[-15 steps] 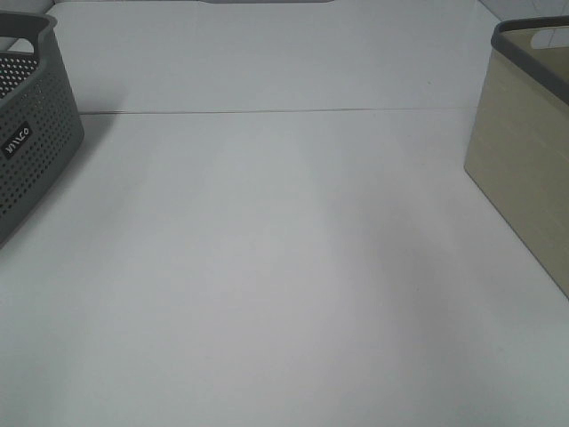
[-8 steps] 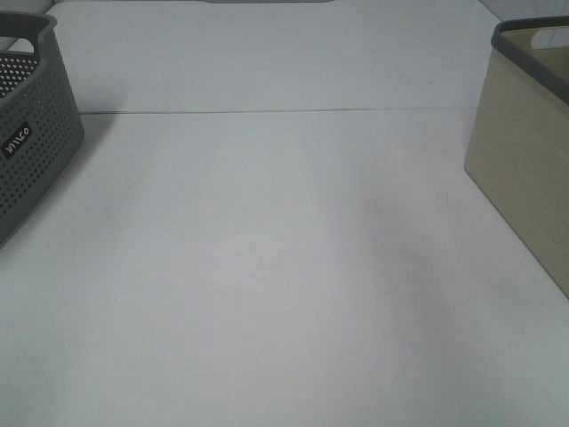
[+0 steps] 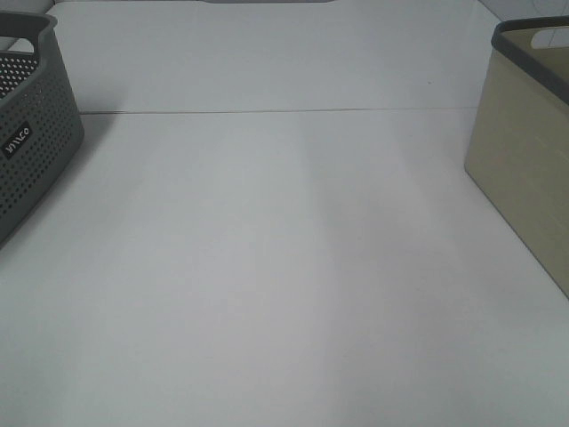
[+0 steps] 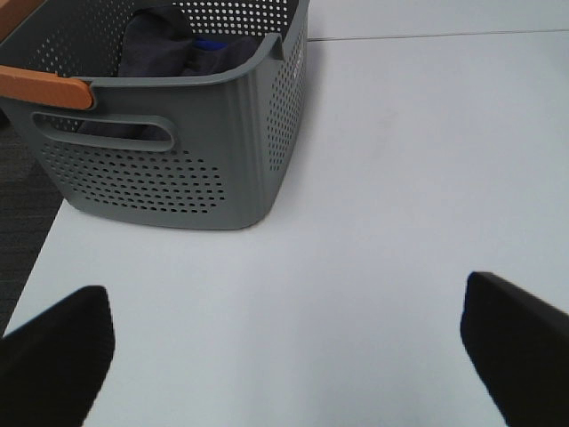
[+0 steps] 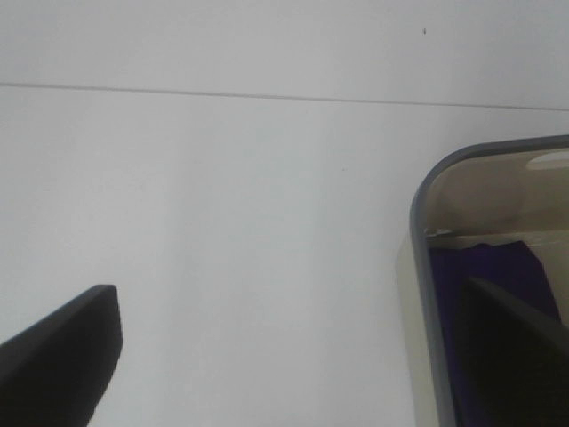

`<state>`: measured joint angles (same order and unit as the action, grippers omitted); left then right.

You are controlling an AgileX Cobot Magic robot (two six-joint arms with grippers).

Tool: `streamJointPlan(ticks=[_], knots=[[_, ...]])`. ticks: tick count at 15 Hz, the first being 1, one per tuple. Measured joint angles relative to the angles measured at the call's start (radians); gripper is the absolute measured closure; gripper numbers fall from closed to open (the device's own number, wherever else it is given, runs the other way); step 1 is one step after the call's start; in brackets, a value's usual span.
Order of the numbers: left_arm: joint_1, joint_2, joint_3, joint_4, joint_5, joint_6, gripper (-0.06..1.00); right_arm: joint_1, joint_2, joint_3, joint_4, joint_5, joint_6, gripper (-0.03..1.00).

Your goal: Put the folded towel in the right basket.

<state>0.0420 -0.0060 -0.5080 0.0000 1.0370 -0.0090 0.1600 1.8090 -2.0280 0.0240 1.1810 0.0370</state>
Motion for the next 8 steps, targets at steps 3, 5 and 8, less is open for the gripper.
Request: streamJointPlan(ticks=[3,5,8], knots=[[0.000,0.000,0.000,0.000,0.000,0.000,-0.05,0.074,-0.076,0.075,-0.063,0.030,0.069,-0.01],[0.000,0.000,0.000,0.000,0.000,0.000,-0.05,0.077,-0.171,0.189,-0.060,0.029,0.078,-0.01],[0.000,0.000,0.000,0.000,0.000,0.000,-0.05,0.077,-0.474,0.538,-0.055,-0.019,0.092,-0.01]])
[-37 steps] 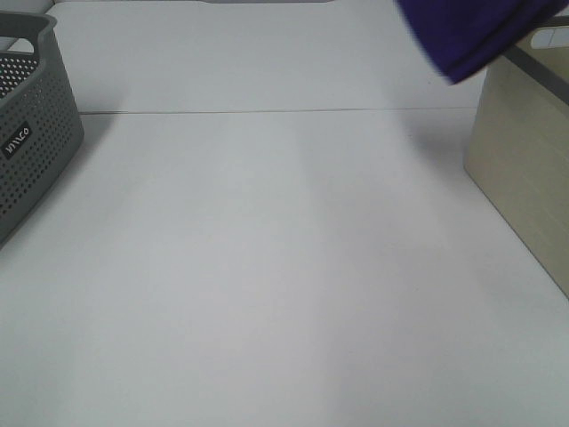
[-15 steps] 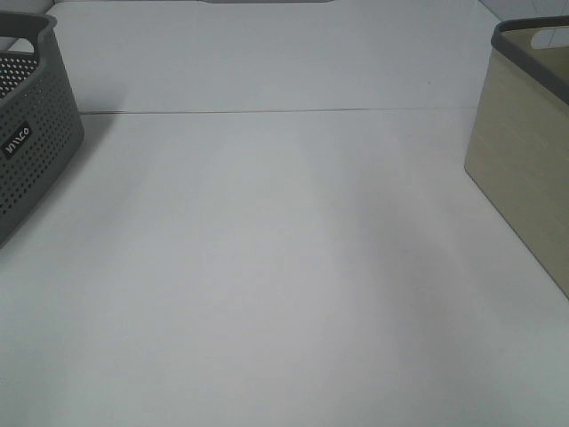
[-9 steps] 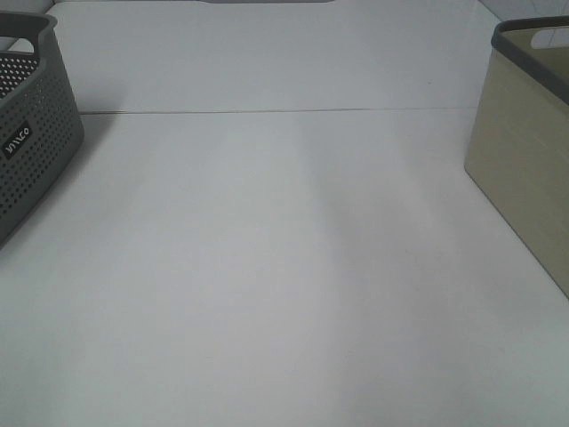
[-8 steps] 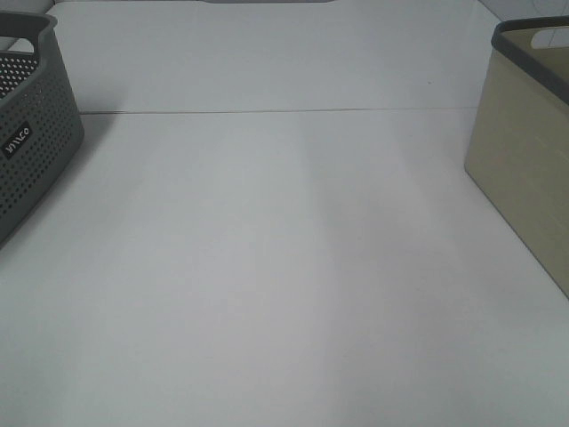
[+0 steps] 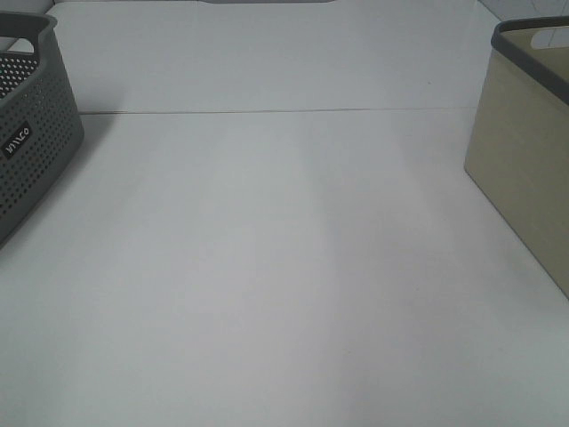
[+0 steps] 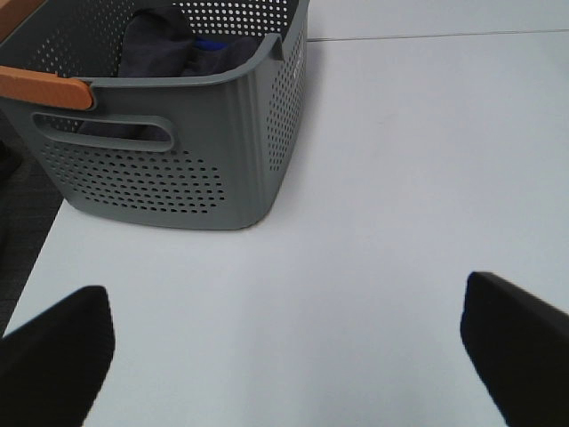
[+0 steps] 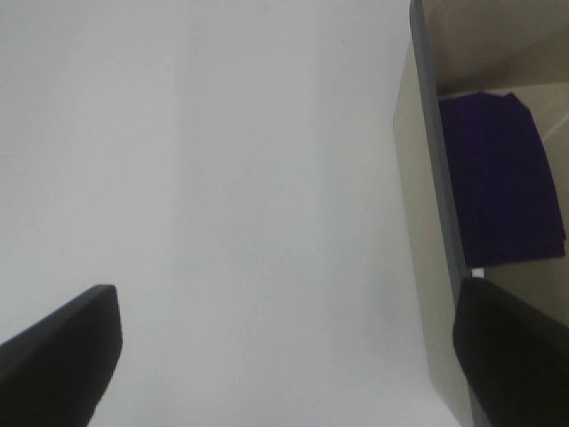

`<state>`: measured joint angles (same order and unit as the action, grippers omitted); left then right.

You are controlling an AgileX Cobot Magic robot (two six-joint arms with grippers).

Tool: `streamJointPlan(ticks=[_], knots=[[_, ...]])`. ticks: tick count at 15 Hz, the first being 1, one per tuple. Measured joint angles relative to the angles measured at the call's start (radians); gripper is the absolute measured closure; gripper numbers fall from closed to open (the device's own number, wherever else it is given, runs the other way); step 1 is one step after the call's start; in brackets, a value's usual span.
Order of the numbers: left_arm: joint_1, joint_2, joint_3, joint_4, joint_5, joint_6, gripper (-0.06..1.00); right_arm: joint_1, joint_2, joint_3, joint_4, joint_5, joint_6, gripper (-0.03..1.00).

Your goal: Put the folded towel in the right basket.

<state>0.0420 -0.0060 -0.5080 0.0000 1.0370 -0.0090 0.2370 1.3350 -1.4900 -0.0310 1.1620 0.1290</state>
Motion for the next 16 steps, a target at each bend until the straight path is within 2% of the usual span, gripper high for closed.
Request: streamJointPlan(ticks=[4,7,8,10,12,16], knots=[[0.000,0.000,0.000,0.000,0.000,0.000,-0.05,0.000,-0.414,0.454,0.022,-0.041,0.000,-0.01],[0.000,0.000,0.000,0.000,0.000,0.000,-0.05,0.000,-0.627,0.665,0.022,-0.041,0.000,-0.01],[0.000,0.000,0.000,0.000,0.000,0.000,-0.05,0.000,-0.799,0.812,0.022,-0.041,-0.002,-0.01],[0.000,0.000,0.000,0.000,0.000,0.000,-0.05,0.000,-0.954,0.942,0.022,-0.045,-0.028,-0.01],[0.000,0.000,0.000,0.000,0.000,0.000,-0.05,0.002,-1.109,1.024,0.023,-0.046,-0.062,-0.01],[0.000,0.000,0.000,0.000,0.000,0.000,-0.05,0.002,-1.323,1.031,0.022,-0.063,-0.075,-0.01]])
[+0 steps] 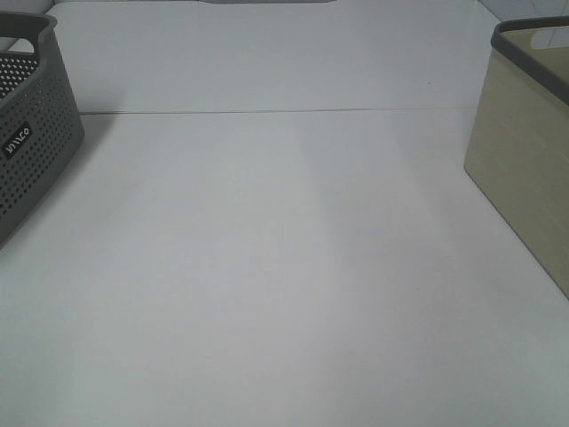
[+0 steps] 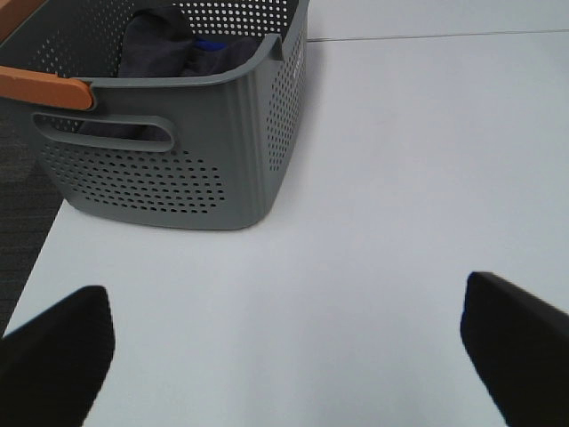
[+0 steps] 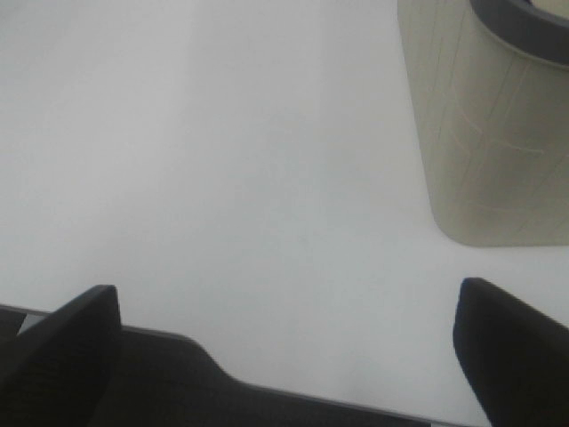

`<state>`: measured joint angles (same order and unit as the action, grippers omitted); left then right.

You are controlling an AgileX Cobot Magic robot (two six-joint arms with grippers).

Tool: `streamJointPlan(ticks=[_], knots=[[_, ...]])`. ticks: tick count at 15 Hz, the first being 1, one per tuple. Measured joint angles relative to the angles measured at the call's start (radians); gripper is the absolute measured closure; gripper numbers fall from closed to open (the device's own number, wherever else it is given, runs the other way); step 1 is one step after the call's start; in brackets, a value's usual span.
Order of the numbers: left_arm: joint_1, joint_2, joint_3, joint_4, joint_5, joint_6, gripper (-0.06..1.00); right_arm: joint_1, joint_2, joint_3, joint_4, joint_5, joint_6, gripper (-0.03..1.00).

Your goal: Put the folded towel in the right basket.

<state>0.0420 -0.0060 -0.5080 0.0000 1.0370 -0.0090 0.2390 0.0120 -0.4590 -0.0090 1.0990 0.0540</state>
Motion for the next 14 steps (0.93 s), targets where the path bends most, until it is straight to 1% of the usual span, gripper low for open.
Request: streamJointPlan(ticks=[9,10,12,13,14], knots=[[0.000,0.000,0.000,0.000,0.000,0.000,-0.05,-0.009,-0.015,0.004,0.002,0.001,-0.013,-0.01],[0.000,0.000,0.000,0.000,0.000,0.000,-0.05,-0.071,-0.015,0.004,0.004,0.001,-0.014,-0.01],[0.000,0.000,0.000,0.000,0.000,0.000,-0.05,-0.158,-0.015,0.004,0.004,0.001,-0.014,-0.01],[0.000,0.000,0.000,0.000,0.000,0.000,-0.05,-0.188,-0.015,0.004,0.004,0.001,-0.014,-0.01],[0.000,0.000,0.000,0.000,0.000,0.000,-0.05,-0.192,-0.015,0.004,0.004,0.001,-0.014,-0.01]])
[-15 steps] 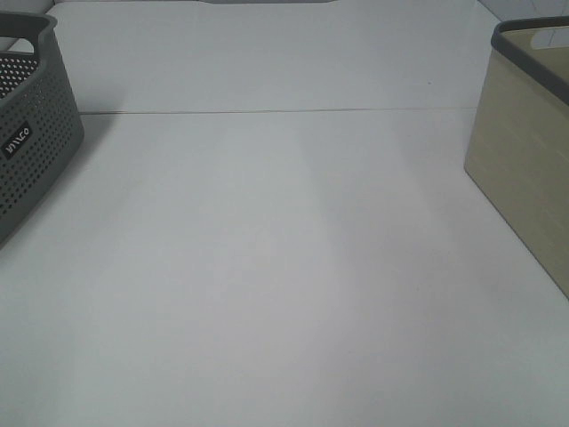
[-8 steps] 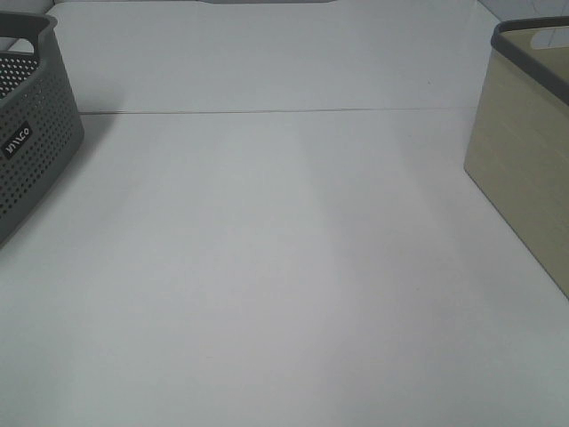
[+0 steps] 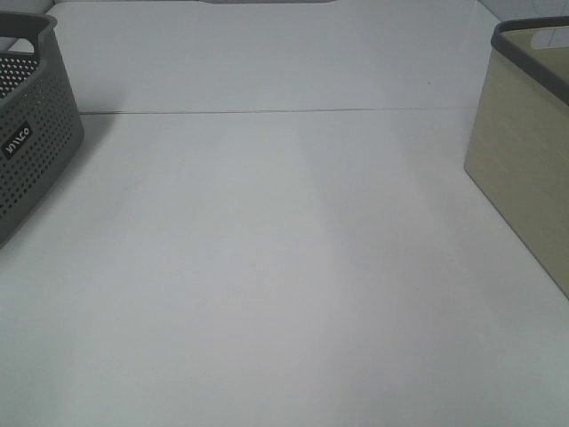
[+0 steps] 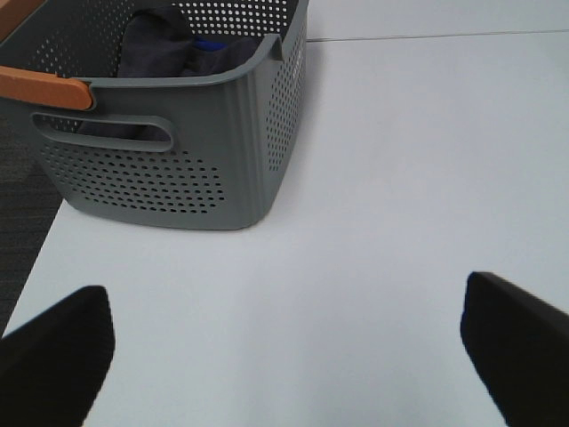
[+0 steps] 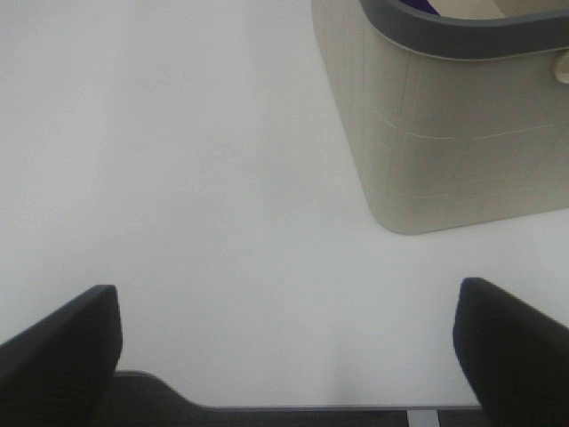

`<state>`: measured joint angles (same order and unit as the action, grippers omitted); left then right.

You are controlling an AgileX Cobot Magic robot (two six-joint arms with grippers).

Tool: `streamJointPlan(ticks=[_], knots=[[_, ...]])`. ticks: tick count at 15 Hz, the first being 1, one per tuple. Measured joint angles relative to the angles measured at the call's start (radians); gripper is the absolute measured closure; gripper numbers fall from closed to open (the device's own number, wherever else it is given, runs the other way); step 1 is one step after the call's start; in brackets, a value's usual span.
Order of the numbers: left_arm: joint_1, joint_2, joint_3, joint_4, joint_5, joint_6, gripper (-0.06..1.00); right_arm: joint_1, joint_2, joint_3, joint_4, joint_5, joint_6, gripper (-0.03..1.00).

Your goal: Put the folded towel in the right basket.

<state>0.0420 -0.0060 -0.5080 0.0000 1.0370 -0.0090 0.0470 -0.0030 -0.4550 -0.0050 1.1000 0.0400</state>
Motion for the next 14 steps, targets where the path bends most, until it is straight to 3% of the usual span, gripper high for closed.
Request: streamJointPlan(ticks=[14], knots=[[0.000,0.000,0.000,0.000,0.000,0.000,-0.05,-0.004,0.000,0.000,0.005,0.000,0.000,-0.01]])
